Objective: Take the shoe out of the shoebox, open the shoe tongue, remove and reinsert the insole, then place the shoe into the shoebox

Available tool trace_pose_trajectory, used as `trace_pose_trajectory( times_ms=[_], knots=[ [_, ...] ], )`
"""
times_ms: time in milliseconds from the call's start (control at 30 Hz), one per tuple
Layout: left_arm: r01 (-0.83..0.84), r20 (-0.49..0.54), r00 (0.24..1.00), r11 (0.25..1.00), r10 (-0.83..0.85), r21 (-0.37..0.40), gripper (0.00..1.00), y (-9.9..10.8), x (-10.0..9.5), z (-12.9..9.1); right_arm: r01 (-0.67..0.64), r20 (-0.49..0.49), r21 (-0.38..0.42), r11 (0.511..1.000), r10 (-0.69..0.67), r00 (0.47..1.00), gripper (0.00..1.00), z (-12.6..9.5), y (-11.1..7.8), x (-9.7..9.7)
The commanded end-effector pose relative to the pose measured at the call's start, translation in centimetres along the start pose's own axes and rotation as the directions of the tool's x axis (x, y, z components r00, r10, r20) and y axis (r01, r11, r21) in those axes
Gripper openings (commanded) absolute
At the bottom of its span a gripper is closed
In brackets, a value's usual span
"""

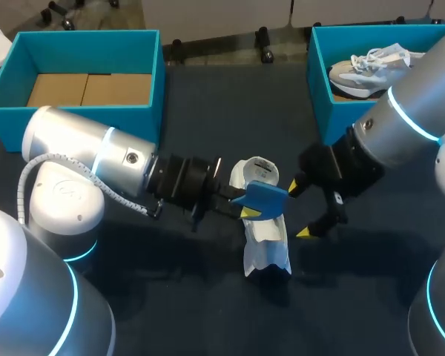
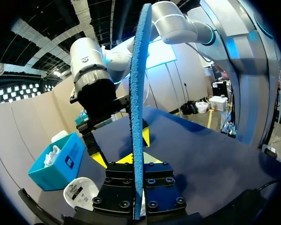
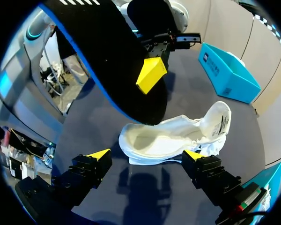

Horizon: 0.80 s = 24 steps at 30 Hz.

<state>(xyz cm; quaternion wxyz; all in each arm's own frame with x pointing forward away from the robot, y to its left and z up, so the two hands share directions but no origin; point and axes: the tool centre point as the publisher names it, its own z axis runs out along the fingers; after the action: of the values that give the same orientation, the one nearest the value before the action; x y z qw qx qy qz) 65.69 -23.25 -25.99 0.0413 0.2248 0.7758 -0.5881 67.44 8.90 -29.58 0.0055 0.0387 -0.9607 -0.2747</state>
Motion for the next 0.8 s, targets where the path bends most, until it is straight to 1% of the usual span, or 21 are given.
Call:
trace_pose_trajectory(
  times_ms=[33, 200, 500, 633, 800],
  knots=[
    [-0.004, 0.007, 1.000, 1.000, 0.004, 0.009, 0.00, 0.8, 0.0, 0.6, 0.000, 0.004, -0.002, 1.000, 0.000, 1.000, 1.00, 0.0, -0.1, 0.2],
    [-0.009, 0.012, 1.000, 1.000, 0.009, 0.008, 0.00, 0.9, -0.1, 0.8, 0.000, 0.004, -0.002, 1.000, 0.000, 1.000, 1.00, 0.0, -0.1, 0.2],
    [-0.019, 0.022, 1.000, 1.000, 0.019, -0.017, 0.00, 1.4, 0.0, 1.6, 0.000, 0.004, -0.002, 1.000, 0.000, 1.000, 1.00, 0.0, -0.1, 0.2],
    [-0.023, 0.023, 0.999, 1.000, 0.024, -0.013, 0.00, 1.0, 0.0, 1.5, 0.000, 0.004, -0.002, 1.000, 0.000, 1.000, 1.00, 0.0, -0.1, 0.2],
    [-0.014, 0.037, 0.999, 1.000, 0.014, -0.012, 0.00, 1.3, -0.1, 1.6, 0.000, 0.004, -0.002, 1.000, 0.000, 1.000, 1.00, 0.0, -0.1, 0.2]
  ],
)
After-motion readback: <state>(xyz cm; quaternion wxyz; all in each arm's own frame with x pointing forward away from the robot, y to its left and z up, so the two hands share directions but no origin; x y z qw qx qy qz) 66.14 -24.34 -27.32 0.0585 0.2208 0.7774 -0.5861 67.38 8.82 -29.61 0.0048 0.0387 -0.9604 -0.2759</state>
